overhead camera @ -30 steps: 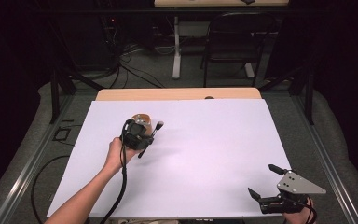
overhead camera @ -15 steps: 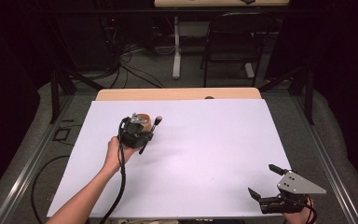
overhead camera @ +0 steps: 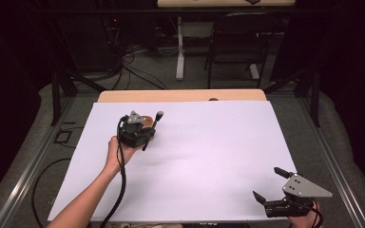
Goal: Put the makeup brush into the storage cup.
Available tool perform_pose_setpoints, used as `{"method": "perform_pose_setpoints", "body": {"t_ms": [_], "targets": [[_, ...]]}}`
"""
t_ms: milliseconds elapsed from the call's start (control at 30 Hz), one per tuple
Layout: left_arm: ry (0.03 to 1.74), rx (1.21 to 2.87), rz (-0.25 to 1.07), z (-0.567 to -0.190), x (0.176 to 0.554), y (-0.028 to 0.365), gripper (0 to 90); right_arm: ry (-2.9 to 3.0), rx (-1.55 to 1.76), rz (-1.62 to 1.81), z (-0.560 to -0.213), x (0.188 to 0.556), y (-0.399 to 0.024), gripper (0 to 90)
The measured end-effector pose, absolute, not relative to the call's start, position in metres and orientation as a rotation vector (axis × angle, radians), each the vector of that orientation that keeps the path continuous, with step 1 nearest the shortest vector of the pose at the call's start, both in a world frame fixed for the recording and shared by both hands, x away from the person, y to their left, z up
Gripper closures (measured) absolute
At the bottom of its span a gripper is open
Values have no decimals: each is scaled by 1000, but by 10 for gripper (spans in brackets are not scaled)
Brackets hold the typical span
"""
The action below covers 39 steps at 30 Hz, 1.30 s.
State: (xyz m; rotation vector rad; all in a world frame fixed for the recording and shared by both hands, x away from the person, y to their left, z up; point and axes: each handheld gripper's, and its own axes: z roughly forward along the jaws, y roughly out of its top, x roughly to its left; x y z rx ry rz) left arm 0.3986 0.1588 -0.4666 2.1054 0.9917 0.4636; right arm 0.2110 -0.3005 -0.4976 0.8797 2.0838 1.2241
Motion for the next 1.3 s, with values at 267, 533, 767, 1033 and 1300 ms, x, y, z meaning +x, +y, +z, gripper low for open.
{"method": "perform_pose_setpoints", "body": {"t_ms": [267,533,767,1033,1300], "targets": [[982,2034,519,-460,397,163,785,2085,879,1222,-498,211,-300,0],[975,1967,569,-451,397,168,785,2082,879,1224,-498,212,-300,0],[973,1923,605,-449,398,170,785,2081,880,1225,-499,212,-300,0],[947,1851,681,-445,396,169,785,2089,887,1219,-498,212,-300,0],[949,1781,746,-444,396,173,785,2089,885,1217,-498,212,-300,0]]}}
